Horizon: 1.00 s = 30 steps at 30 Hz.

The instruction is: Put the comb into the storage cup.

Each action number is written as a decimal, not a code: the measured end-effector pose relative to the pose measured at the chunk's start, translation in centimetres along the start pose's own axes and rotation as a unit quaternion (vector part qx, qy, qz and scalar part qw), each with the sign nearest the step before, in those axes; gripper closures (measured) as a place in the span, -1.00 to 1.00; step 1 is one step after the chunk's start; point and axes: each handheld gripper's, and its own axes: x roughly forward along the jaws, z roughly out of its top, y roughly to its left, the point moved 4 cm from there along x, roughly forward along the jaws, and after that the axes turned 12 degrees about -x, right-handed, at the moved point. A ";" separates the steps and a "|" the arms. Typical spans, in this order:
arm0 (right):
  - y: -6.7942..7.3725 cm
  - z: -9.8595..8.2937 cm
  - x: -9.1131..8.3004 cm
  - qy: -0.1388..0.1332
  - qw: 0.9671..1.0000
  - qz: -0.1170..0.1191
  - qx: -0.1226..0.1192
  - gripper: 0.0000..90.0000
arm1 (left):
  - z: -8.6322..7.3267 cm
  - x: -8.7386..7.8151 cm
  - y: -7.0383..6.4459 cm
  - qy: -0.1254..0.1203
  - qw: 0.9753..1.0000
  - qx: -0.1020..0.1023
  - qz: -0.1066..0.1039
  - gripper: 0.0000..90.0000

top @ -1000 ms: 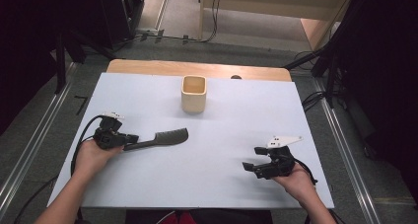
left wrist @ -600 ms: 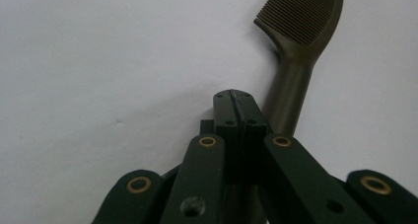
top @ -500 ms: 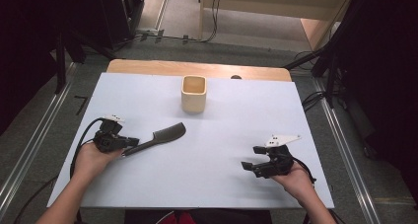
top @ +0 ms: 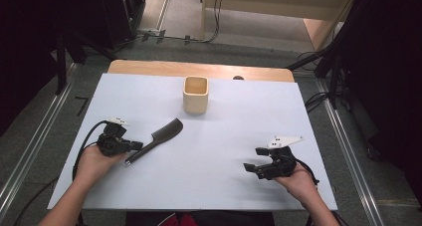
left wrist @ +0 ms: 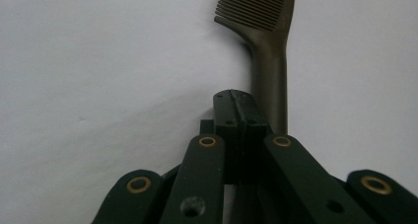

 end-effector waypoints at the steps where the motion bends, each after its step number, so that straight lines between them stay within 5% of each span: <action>1: 0.0 0.0 0.0 0.000 1.000 0.000 0.001 -0.59 | 0.0 0.0 0.0 0.001 1.000 -0.001 -0.001 1.00; 10: 0.0 0.0 0.1 0.001 1.000 0.000 -0.001 -0.59 | 0.1 -0.2 0.4 -0.009 1.000 -0.014 -0.012 0.89; 18: 0.0 -0.1 0.1 0.005 1.000 0.001 -0.001 -0.59 | 0.6 -2.1 0.2 -0.058 0.997 -0.027 -0.035 0.57; 30: 0.1 -0.2 0.1 0.006 1.000 0.002 -0.001 -0.59 | 0.4 -3.3 -3.3 -0.085 0.993 0.006 -0.082 0.10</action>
